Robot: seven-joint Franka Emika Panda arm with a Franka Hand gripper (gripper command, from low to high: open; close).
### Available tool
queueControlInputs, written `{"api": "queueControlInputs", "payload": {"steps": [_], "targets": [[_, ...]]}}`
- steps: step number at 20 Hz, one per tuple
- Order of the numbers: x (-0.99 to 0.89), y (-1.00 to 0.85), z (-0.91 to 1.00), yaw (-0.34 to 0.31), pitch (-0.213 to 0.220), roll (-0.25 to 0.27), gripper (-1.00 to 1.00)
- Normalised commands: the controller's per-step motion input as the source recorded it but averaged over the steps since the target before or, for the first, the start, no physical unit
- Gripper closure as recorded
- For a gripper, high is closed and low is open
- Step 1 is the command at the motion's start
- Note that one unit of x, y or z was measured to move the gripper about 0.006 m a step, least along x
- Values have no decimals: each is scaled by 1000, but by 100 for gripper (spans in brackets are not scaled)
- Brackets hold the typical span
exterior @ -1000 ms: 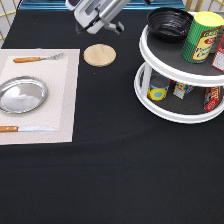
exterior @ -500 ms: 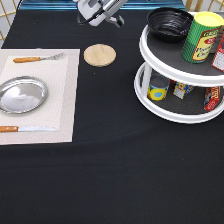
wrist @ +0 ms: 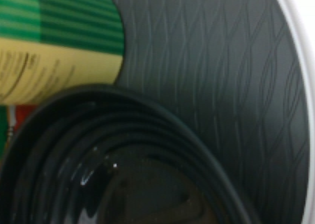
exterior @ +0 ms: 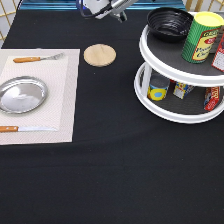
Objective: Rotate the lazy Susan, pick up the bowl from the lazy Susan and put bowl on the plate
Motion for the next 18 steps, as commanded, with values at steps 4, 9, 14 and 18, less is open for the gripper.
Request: {"api": "queueControlInputs", "payload": {"steps": [4,9,14,18], "targets": [[-161,486,-24,-148,-6,-202,-100],[-88,245,-66,-127,-13,-172,-100],[18,43,-13,-17,21,-113,-100],[8,21,-121,0,25,-98,-100]]}}
